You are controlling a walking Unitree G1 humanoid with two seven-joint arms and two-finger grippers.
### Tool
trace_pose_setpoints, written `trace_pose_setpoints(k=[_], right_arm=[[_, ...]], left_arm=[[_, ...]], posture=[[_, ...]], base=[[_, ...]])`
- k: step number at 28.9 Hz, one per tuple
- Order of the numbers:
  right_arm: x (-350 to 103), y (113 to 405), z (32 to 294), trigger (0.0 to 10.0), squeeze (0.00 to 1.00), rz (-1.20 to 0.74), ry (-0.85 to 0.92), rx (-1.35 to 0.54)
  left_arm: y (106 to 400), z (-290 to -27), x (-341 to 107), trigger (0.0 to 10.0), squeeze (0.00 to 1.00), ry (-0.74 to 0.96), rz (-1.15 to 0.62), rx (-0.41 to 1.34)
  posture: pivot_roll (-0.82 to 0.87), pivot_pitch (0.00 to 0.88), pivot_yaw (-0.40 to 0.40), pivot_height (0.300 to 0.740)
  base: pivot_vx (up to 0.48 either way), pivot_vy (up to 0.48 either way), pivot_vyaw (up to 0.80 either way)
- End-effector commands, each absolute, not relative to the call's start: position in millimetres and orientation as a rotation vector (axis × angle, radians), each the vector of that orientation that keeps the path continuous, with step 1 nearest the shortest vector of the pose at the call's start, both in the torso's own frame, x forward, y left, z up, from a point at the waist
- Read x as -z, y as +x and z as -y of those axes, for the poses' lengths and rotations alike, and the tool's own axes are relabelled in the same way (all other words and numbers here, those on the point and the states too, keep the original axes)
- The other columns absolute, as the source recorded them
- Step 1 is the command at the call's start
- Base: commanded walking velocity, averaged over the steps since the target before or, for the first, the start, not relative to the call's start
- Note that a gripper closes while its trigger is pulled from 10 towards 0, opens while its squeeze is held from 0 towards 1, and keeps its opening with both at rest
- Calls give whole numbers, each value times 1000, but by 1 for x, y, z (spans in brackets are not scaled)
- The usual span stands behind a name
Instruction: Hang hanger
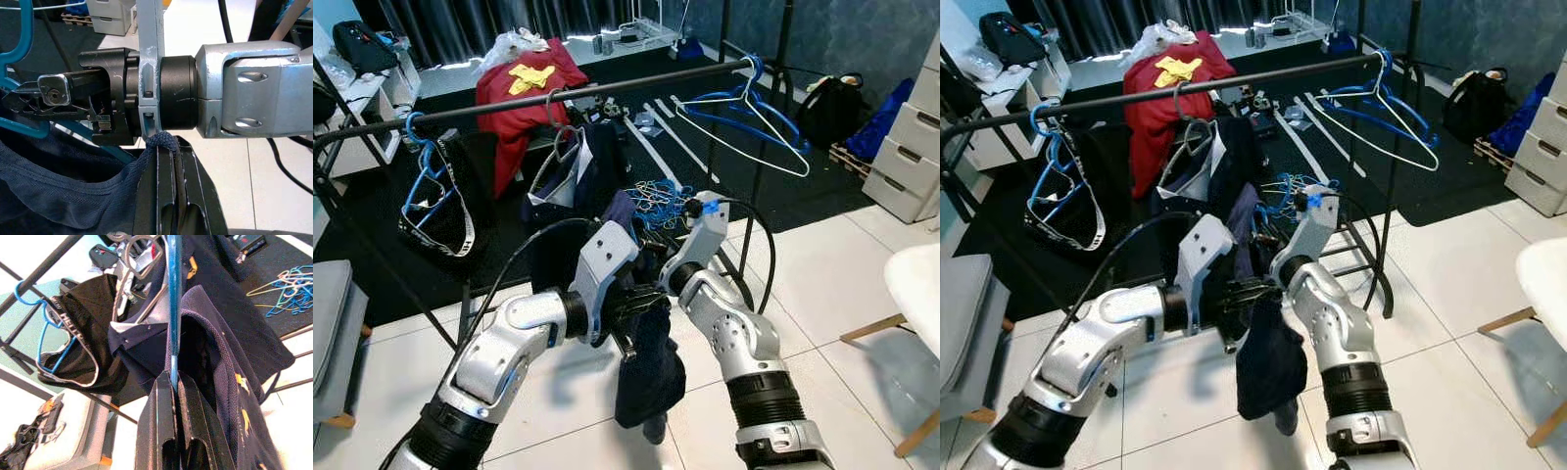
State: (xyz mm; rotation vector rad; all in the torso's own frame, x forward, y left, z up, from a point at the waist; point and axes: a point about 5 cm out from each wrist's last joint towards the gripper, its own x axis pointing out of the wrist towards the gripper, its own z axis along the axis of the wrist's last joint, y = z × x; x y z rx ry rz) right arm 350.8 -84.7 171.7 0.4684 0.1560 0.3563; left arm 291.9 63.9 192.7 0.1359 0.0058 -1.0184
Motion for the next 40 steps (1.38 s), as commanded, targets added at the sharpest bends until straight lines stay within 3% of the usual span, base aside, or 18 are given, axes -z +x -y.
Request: trace_pose_setpoints(k=[1, 14, 21, 29, 40], right_arm=[[-162, 342, 66, 10000, 0, -216, 454, -425], [-138, 329, 61, 10000, 0, -356, 342, -496], [-139, 336, 73, 10000, 0, -301, 359, -418], [-146, 341, 91, 10000, 0, -256, 349, -412], [-149, 338, 89, 10000, 0, -255, 342, -444]], left_arm=[[303, -71, -205, 0, 0, 133, 37, 914], [323, -81, -236, 0, 0, 83, 117, 807], [302, -74, -238, 0, 0, 17, 160, 984], [296, -98, -195, 0, 0, 153, 89, 915], [305, -97, -193, 0, 0, 146, 92, 835]], posture=[[-63, 87, 79, 740], [-60, 86, 81, 740], [-60, 86, 82, 740], [-60, 83, 74, 740], [-68, 71, 74, 740]], base=[[0, 0, 0], [0, 0, 0], [0, 0, 0], [0, 0, 0], [0, 0, 0]])
